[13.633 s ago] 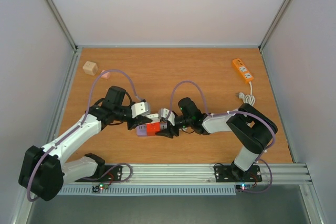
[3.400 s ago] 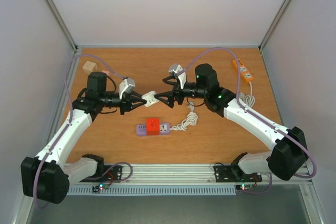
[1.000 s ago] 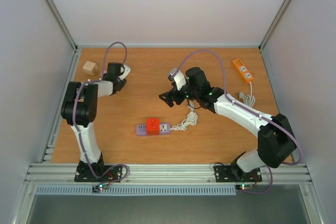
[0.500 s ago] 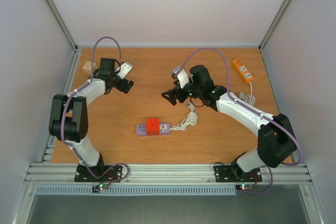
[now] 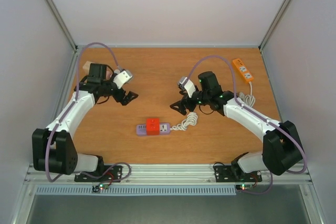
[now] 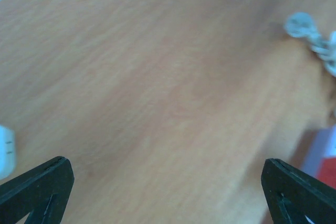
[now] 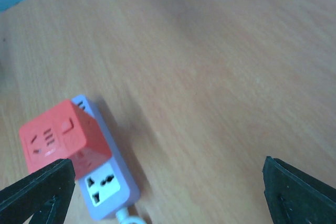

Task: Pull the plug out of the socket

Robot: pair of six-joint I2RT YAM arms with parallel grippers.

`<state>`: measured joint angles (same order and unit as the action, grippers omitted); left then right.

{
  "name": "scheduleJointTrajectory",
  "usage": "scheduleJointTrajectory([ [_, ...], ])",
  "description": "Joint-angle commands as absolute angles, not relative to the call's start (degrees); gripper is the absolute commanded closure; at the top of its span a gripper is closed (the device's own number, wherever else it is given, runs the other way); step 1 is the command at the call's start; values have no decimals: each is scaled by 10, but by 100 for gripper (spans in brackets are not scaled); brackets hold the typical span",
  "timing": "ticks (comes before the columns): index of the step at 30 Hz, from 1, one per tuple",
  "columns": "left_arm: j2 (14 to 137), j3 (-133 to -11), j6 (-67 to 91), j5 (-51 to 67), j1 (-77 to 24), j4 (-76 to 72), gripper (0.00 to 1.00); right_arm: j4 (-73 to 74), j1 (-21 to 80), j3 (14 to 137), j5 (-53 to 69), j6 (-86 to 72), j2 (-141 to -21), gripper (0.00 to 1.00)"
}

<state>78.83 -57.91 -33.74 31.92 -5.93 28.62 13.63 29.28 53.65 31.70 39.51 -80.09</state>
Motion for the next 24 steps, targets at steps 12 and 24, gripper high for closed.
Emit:
scheduleJointTrajectory([
  [12,707,-480,-431,410,-164,356,0,123,290,444,406,530,-790,2],
  [24,695,-416,-463,346,-271,303,0,72,292,399,442,548,-800,2],
])
